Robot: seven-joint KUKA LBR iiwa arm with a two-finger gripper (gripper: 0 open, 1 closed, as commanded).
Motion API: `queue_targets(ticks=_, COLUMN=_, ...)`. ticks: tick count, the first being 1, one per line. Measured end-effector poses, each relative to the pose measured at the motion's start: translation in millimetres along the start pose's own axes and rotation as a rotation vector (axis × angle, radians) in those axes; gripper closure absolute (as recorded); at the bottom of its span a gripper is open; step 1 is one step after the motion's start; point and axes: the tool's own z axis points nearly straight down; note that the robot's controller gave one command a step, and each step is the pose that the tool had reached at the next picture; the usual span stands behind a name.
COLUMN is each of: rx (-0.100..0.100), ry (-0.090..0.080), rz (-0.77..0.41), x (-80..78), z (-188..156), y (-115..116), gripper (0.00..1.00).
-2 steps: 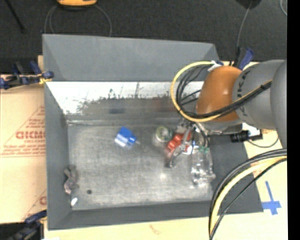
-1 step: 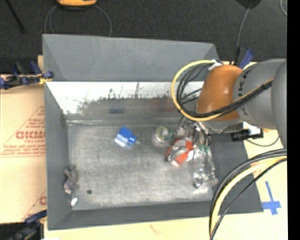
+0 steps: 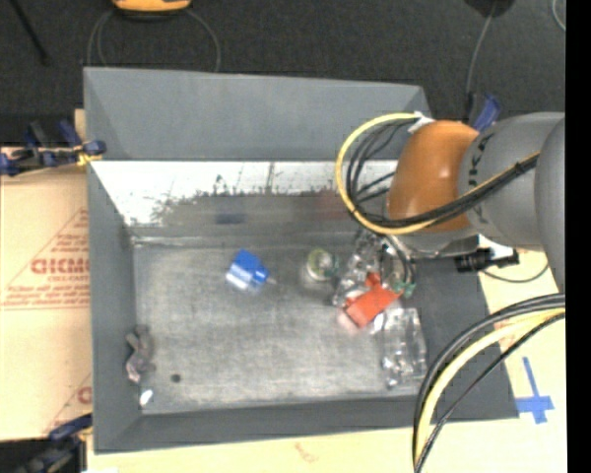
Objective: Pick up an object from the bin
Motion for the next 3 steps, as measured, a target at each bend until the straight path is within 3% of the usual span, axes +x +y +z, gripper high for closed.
queue_targets(ticks=1, rx=0.001, ry=0.001, rz=-0.001, x=0.3, z=0.3, y=-0.3, gripper=0.0)
queue_targets(ticks=2, rx=-0.001, ry=-0.014, rz=0.107, x=50.2, z=-0.6, y=-63.8, gripper=0.0)
queue_targets(ticks=3, rx=-0.001, ry=-0.013, rz=0.1, x=49.5, z=-0.1, y=-61.9, gripper=1.0)
